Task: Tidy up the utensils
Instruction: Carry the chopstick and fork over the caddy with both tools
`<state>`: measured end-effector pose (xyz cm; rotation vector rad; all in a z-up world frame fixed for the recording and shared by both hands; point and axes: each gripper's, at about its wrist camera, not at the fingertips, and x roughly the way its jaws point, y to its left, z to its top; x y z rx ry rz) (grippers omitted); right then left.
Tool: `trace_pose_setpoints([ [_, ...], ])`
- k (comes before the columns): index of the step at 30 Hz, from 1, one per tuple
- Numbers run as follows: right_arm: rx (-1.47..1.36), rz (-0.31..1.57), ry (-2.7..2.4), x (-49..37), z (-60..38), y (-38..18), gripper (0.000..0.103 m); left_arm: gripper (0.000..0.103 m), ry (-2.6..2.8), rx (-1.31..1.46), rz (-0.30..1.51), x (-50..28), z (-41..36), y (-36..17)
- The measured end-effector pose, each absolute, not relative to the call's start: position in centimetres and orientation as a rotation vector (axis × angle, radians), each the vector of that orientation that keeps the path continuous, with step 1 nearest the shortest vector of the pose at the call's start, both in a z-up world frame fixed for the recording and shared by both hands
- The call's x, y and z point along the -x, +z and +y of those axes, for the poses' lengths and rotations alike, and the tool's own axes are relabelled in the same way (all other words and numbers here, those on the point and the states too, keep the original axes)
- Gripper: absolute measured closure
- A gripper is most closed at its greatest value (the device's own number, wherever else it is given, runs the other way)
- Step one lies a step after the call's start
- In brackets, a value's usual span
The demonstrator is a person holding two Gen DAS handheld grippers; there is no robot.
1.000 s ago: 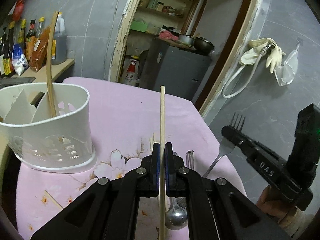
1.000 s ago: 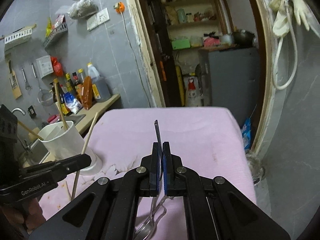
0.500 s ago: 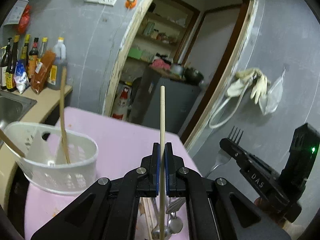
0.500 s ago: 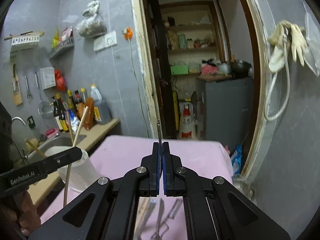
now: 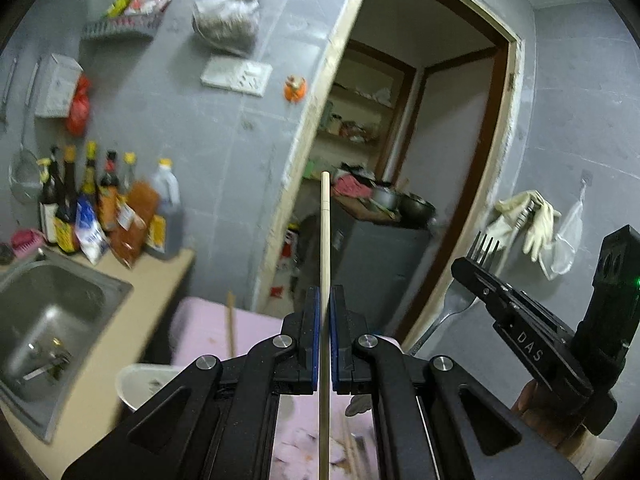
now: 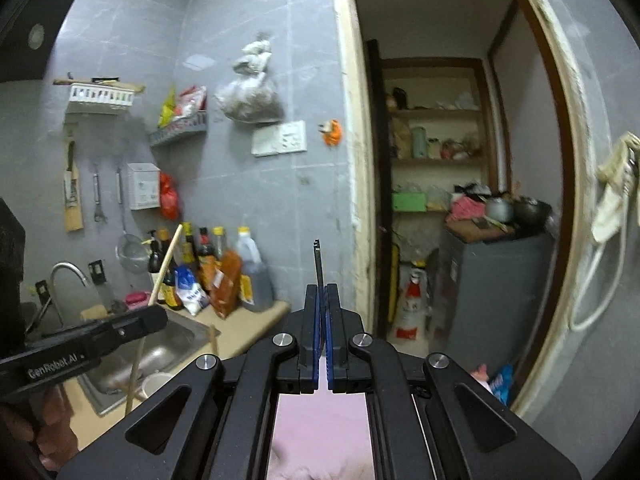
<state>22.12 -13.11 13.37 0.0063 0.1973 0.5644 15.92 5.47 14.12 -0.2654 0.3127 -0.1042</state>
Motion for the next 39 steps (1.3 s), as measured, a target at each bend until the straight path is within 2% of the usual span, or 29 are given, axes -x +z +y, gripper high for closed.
trace_pose_setpoints([
  [9,0.037,0.167,0.603,-23.4,-8.3,13.4,0.103,0.101,-0.014,0.359,0.228,-16.1,14.4,15.8],
  [18,0.096,0.199,0.575,-24.1,-5.7,9.8,0.103,0.101,0.109,0.454,0.174,-17.0,20.5,11.9],
  [24,0.155,0.186,0.534,-23.6,-4.2,6.5,0.103,0.101,0.204,0.5,0.174,-18.4,20.6,8.2],
  [31,0.184,0.198,0.539,-23.3,-3.5,3.8,0.102,0.101,0.269,0.432,0.194,-19.0,19.1,5.0],
  [39,0.109,0.284,0.604,-24.1,-4.3,2.3,0.099,0.101,0.262,0.415,0.188,-18.1,18.4,3.7],
])
